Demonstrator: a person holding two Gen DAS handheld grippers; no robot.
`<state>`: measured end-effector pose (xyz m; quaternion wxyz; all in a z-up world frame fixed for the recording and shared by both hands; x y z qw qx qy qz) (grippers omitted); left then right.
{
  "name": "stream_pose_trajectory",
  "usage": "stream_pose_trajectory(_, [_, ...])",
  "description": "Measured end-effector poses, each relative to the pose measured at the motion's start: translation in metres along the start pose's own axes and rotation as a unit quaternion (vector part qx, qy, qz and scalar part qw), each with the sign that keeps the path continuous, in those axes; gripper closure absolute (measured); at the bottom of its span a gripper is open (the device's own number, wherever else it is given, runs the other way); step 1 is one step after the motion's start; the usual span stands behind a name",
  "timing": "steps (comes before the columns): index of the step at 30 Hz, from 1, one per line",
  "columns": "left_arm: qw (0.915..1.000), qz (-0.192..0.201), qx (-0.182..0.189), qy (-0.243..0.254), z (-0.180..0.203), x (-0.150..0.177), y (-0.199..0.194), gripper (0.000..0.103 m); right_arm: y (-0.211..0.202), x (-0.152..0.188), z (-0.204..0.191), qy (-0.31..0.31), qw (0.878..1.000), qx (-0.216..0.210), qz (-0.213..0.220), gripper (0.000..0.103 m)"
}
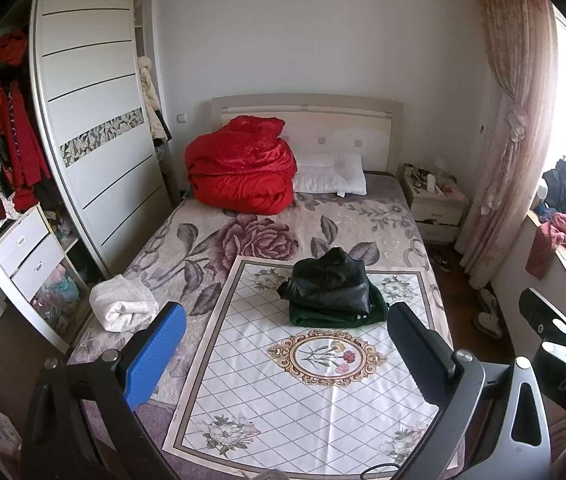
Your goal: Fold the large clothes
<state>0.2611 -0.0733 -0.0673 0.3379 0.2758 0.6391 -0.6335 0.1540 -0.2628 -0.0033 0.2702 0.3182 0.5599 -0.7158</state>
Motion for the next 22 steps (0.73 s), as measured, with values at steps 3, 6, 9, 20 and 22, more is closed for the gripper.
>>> stream_pose_trajectory(3, [1.0000, 0.001, 0.000, 0.000, 0.0000, -0.0002, -0.0002, 0.000, 0.0000, 0.0007, -0.0011, 0.001, 1.000, 0.000, 0.000, 0.001])
stream_pose_trajectory(6, [1.0000, 0.001, -0.001, -0.001, -0.0011, 0.0009, -0.0005, 0.000, -0.0004, 0.0011, -0.0007, 0.001, 1.000, 0.001, 0.000, 0.001])
stream_pose_trajectory(9, [1.0000, 0.001, -0.001, -0.001, -0.0020, 0.0019, -0.0009, 0.000, -0.0009, 0.0017, -0.0005, 0.001, 1.000, 0.001, 0.000, 0.001])
stream_pose_trajectory(20, [1.0000, 0.003, -0.004, -0.002, -0.0045, 0.0018, -0.0012, 0.000, -0.0016, 0.0031, 0.0007, 0.002, 1.000, 0.001, 0.000, 0.001])
stream_pose_trajectory(22, [1.0000, 0.002, -0.002, -0.007, -0.0073, 0.0022, -0.0022, 0.000, -0.0011, 0.0030, -0.0001, 0.002, 1.000, 0.000, 0.000, 0.001])
Point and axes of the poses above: each gripper's, at about its wrist camera, not at the fingertips, and y roughly the way its jaws point, z to its right, x to its underside, the point moved 10 cm from there along y, roughly the way its jaws point, and after that the axes turned 5 degrees about -y, right-handed, at the moved point
